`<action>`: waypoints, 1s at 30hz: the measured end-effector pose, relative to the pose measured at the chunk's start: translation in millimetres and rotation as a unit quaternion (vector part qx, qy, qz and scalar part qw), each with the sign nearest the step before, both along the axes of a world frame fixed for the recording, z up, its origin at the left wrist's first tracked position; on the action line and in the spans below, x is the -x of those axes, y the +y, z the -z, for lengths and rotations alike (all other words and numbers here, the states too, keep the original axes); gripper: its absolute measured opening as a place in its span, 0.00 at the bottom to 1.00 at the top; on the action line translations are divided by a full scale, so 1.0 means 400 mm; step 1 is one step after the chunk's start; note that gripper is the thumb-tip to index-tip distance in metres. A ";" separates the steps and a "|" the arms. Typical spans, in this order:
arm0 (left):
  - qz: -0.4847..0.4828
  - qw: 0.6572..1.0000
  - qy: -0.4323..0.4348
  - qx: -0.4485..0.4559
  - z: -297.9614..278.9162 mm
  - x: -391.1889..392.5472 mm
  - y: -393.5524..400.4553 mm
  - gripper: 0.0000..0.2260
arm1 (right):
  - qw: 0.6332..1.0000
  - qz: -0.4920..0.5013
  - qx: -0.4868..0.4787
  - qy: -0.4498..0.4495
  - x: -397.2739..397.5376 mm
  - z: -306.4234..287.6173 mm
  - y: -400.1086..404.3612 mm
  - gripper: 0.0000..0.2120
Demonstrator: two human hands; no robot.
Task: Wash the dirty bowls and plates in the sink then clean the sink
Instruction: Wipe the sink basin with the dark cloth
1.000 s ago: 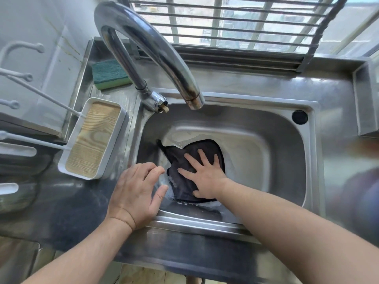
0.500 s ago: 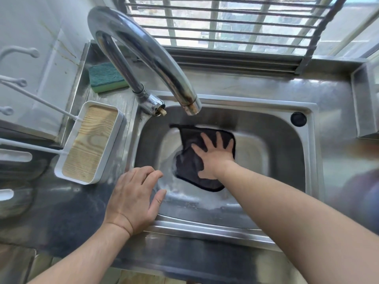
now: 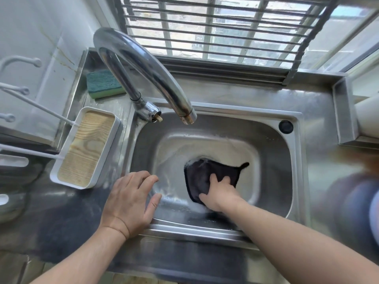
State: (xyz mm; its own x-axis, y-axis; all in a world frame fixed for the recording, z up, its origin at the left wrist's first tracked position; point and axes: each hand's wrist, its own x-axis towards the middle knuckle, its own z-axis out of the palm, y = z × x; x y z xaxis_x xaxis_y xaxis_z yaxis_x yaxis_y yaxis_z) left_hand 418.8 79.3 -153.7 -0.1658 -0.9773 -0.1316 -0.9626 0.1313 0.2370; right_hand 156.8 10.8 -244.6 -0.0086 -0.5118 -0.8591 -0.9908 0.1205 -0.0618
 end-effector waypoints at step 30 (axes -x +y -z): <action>0.009 1.000 0.008 0.017 0.003 0.000 0.001 0.19 | 0.955 -0.150 0.177 -0.184 -0.343 0.092 -0.104 0.57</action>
